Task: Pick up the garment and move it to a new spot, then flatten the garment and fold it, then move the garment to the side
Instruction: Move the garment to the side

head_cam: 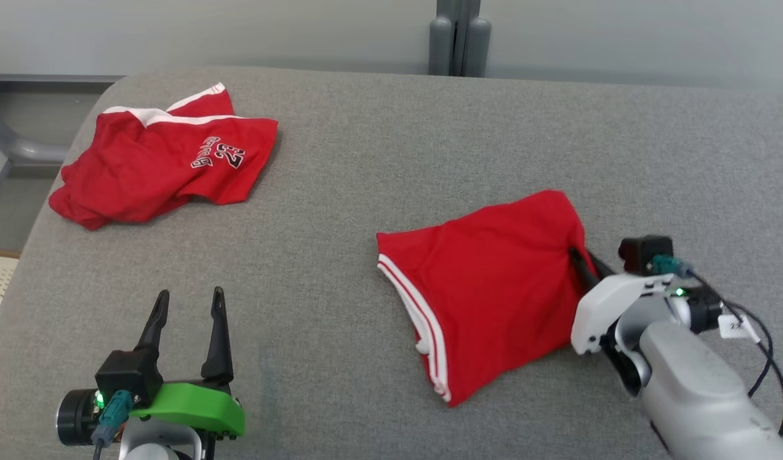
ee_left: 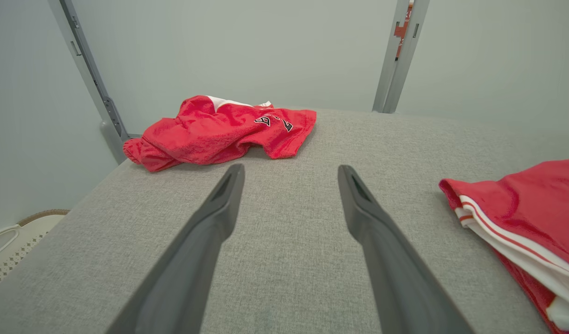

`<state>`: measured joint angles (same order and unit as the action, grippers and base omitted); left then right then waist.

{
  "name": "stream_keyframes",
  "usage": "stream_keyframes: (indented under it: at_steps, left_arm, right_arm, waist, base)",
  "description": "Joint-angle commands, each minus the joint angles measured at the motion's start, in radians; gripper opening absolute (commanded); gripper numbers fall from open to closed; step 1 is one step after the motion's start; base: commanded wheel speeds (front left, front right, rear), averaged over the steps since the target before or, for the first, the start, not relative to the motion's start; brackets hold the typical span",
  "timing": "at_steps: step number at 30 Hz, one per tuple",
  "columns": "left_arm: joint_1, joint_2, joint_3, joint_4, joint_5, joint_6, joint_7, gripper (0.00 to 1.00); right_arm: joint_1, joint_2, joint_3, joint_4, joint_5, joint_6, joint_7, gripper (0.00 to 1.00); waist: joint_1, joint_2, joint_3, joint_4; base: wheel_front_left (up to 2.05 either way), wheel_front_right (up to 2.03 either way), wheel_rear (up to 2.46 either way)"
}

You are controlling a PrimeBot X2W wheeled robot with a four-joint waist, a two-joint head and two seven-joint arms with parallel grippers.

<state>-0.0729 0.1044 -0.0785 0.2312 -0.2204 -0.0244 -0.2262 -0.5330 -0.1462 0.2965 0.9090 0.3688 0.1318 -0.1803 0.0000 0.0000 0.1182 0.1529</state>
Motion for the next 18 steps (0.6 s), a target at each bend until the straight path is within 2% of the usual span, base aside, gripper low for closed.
stream_keyframes:
  at_steps: [1,10,18]
  left_arm:
    - [-0.026,-0.006,-0.006,-0.001,-0.002,0.004,-0.008,1.00]
    - [-0.113,-0.007,-0.007,-0.024,0.007,0.014,-0.029,1.00]
    - [-0.200,0.041,0.010,-0.087,0.030,0.026,-0.029,1.00]
  right_arm:
    - [-0.042,-0.038,0.009,-0.006,0.013,-0.002,0.004,0.00]
    - [-0.278,-0.254,0.059,-0.034,0.052,-0.002,0.051,0.00]
    - [-0.434,-0.454,0.055,-0.050,0.102,-0.002,0.070,0.00]
  waist:
    - [0.0000,0.0000,0.048,-0.014]
    - [0.0000,0.0000,0.239,-0.087]
    - [0.0000,0.0000,0.399,-0.192]
  base:
    - [0.00,0.00,0.00]
    - [0.00,0.00,0.00]
    - [0.00,0.00,0.00]
